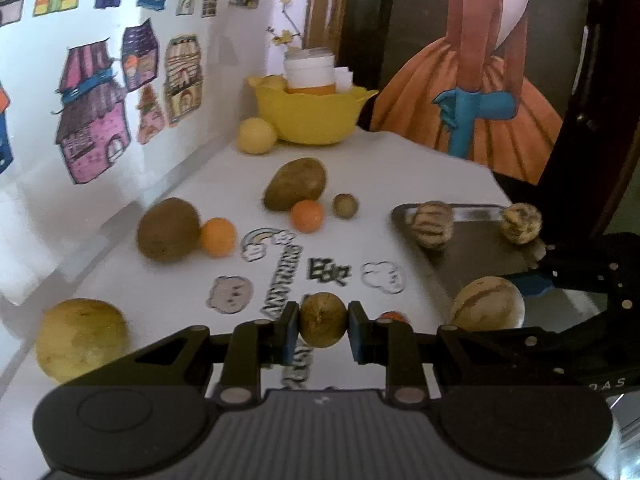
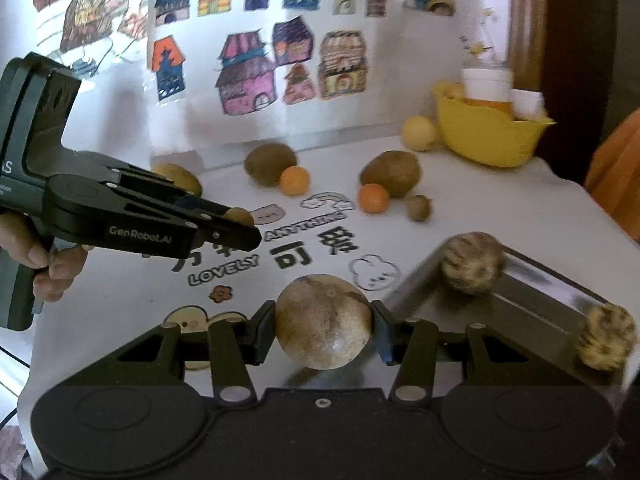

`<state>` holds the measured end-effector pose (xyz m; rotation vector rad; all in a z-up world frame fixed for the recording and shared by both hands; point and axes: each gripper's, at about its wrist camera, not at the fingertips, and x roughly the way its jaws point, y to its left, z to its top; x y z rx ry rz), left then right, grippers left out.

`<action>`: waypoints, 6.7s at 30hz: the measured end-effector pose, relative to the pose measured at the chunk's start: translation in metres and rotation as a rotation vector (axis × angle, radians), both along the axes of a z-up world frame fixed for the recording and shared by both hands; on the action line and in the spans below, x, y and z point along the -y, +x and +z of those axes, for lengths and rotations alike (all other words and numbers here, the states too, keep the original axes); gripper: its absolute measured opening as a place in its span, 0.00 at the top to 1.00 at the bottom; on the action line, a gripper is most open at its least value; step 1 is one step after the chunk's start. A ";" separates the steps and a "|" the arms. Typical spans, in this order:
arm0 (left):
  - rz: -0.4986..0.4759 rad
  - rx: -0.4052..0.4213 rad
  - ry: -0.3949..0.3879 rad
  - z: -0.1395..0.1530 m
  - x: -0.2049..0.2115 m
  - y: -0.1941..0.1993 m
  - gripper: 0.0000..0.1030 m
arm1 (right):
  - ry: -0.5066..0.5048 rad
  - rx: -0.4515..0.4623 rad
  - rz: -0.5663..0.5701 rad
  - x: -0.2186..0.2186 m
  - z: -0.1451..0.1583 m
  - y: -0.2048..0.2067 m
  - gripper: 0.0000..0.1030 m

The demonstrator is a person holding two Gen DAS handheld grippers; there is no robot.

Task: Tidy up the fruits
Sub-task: 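Carry the pale melon and the lime over the tray with both tools, then open both tools to release the pale melon and lime into the tray, then withdraw both tools from the tray toward the loose fruits, then close the left tool on the yellow pear while the right tool grasps an orange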

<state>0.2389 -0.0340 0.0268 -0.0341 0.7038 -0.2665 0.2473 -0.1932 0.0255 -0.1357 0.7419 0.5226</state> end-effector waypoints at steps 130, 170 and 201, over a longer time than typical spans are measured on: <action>0.132 0.109 0.006 -0.001 0.013 -0.135 0.00 | -0.074 0.053 -0.233 0.000 0.026 -0.171 0.01; 0.346 0.069 0.092 -0.007 -0.123 -0.101 0.00 | -0.163 0.054 0.158 -0.124 0.046 0.029 0.01; 0.284 0.032 -0.001 -0.021 -0.129 -0.010 0.01 | -0.159 -0.017 0.265 -0.168 -0.020 0.154 0.24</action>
